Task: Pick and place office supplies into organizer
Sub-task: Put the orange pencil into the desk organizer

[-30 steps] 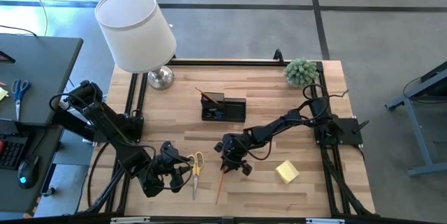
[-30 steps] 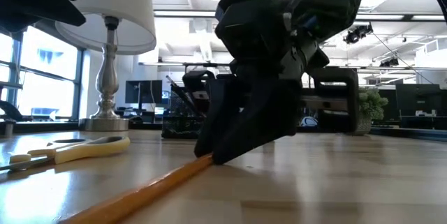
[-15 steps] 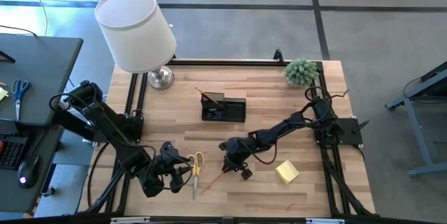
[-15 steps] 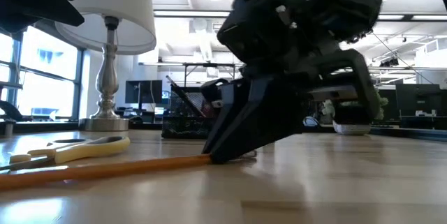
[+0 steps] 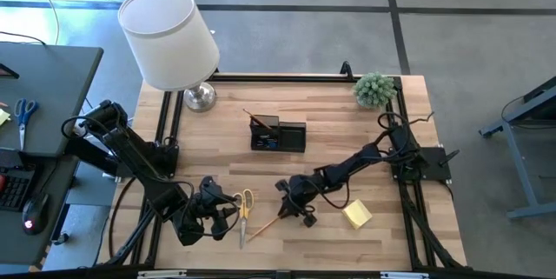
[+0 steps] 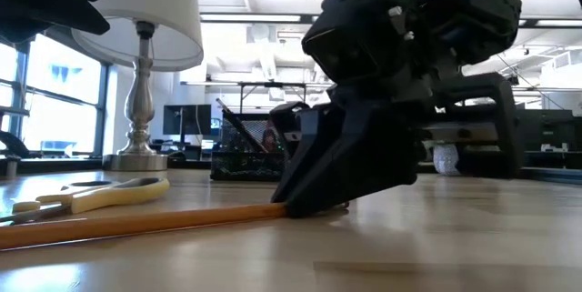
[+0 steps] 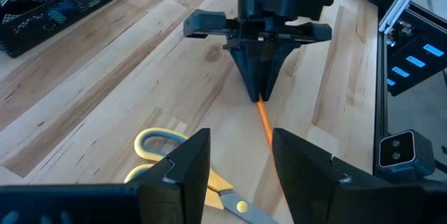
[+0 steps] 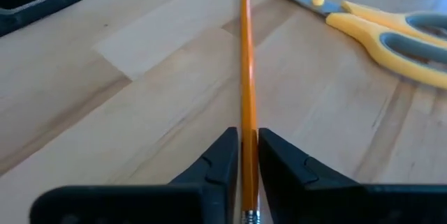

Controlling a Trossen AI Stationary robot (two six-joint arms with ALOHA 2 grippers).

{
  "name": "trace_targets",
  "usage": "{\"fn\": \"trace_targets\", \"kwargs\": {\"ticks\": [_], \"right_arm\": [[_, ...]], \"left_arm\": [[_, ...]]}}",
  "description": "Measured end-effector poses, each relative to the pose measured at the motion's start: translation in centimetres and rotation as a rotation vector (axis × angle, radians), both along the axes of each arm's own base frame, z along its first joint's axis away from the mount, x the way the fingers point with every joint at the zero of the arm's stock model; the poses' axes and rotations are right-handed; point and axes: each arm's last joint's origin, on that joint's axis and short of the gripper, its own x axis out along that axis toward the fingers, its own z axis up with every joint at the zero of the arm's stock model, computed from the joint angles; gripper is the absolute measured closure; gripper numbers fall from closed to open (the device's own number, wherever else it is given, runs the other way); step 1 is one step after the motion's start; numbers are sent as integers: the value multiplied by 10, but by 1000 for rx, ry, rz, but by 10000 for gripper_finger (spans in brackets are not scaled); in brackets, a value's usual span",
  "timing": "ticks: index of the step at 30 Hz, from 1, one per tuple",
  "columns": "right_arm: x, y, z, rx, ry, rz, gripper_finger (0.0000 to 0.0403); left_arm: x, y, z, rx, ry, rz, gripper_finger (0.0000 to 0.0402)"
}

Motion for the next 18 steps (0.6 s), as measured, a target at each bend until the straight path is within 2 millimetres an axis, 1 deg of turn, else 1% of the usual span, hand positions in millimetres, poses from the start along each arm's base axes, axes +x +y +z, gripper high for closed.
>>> {"fn": "trace_targets", "kwargs": {"ticks": [6, 12, 18], "right_arm": [[0, 0, 0, -14, -33, 29, 347], [1, -1, 0, -5, -38, 36, 356], [3, 0, -12, 26, -27, 27, 357]], "left_arm": [[0, 0, 0, 1, 1, 0, 259], [0, 0, 0, 1, 2, 0, 259], [0, 0, 0, 4, 3, -1, 259]]}}
